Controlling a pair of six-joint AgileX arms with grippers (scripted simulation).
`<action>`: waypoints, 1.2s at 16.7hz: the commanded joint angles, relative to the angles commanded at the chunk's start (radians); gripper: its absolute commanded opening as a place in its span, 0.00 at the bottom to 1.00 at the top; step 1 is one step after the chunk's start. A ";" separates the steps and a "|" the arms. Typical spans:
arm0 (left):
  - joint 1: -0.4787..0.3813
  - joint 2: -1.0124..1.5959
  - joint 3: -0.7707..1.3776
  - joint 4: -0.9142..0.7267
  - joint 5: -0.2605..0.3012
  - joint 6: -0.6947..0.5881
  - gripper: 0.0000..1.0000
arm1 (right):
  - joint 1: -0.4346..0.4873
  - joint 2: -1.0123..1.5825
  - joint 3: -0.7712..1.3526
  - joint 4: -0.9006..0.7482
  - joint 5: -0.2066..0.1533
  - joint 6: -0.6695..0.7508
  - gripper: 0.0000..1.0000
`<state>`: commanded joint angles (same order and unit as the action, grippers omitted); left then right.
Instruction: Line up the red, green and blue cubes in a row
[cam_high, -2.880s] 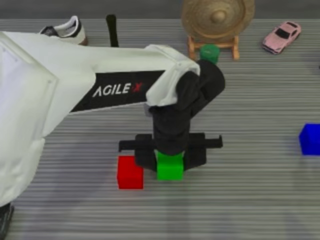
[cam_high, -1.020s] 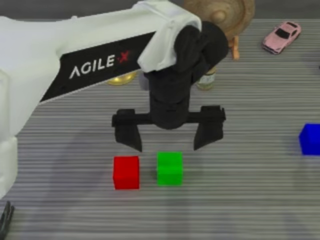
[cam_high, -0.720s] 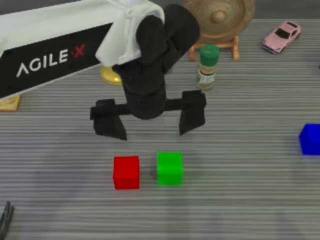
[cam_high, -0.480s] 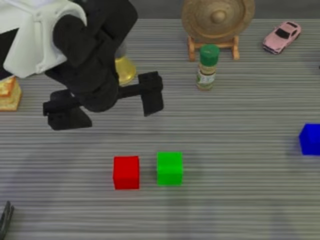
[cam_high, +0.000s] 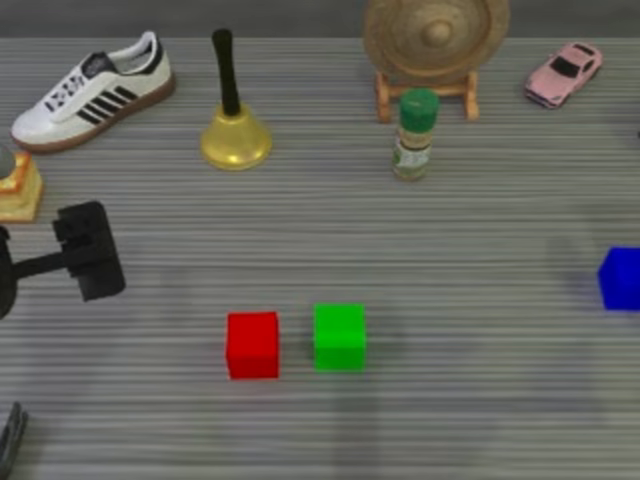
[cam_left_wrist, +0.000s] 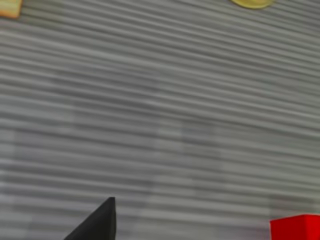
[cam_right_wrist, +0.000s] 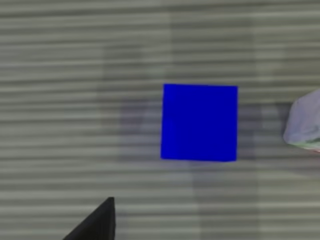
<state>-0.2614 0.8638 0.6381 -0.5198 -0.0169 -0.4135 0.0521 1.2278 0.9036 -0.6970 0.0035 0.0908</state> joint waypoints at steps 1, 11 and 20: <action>0.036 -0.103 -0.083 0.054 0.001 0.042 1.00 | 0.003 0.094 0.068 -0.054 0.000 0.007 1.00; 0.271 -0.832 -0.616 0.493 0.016 0.393 1.00 | 0.024 0.676 0.525 -0.384 -0.002 0.053 1.00; 0.281 -0.864 -0.638 0.520 0.017 0.413 1.00 | 0.021 0.706 0.536 -0.382 -0.002 0.053 1.00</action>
<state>0.0200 0.0000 0.0000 0.0000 0.0000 0.0000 0.0735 1.9342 1.4393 -1.0786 0.0011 0.1439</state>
